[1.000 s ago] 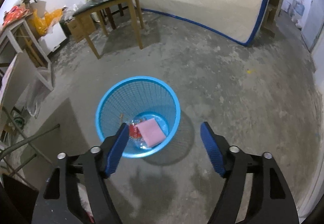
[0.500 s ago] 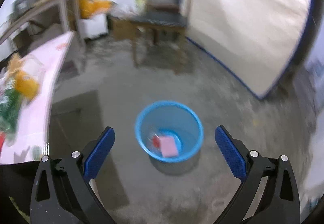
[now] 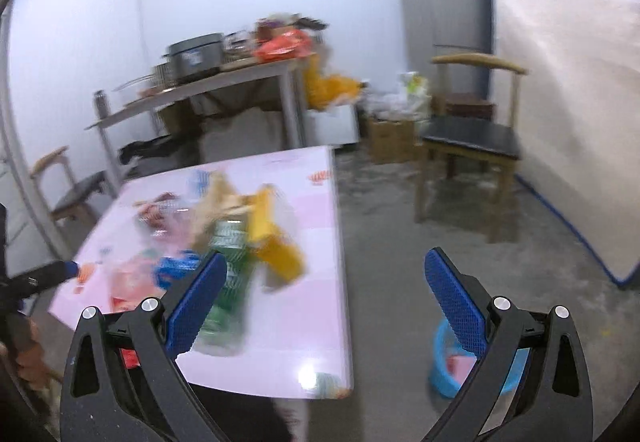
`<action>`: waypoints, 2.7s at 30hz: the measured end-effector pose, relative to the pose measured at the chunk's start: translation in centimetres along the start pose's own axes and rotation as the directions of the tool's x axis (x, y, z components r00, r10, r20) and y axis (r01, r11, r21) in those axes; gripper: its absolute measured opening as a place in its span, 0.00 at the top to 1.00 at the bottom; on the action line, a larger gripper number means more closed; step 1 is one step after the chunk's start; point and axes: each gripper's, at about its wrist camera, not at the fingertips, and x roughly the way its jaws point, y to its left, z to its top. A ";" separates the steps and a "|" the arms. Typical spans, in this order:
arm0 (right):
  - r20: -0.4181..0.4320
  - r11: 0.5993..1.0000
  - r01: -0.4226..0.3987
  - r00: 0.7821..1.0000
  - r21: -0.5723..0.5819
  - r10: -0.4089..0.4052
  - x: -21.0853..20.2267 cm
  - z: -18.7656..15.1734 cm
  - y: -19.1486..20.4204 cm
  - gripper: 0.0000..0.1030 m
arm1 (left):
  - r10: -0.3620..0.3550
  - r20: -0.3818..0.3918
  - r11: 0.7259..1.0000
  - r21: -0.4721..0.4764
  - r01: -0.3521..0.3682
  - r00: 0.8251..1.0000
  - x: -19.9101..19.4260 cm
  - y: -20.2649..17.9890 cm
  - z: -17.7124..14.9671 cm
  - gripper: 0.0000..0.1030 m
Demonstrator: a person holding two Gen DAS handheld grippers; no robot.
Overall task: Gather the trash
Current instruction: 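Move both tools back over the table, then grasp the yellow box with the right tool while the left tool grasps the blue wrapper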
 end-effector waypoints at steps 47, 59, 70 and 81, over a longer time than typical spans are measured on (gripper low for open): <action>-0.347 0.997 -0.072 0.934 0.042 0.082 15.5 2.3 4.5 0.71 | 0.141 -0.027 0.878 0.465 -0.112 0.990 7.5 -1.4 -1.1 0.52; -0.336 0.984 -0.115 0.929 0.138 0.156 12.0 0.6 2.9 0.71 | 0.307 -0.101 0.843 0.490 -0.221 0.946 8.5 2.2 -2.3 0.87; -0.322 0.978 -0.142 0.928 0.155 0.186 11.0 0.2 3.1 0.71 | 0.353 -0.129 0.835 0.489 -0.250 0.927 4.6 4.9 -2.8 0.91; -0.320 0.973 -0.126 0.929 0.192 0.184 10.8 -0.3 2.0 0.71 | 0.196 -0.072 0.925 0.345 -0.160 0.978 1.9 4.5 -1.0 0.57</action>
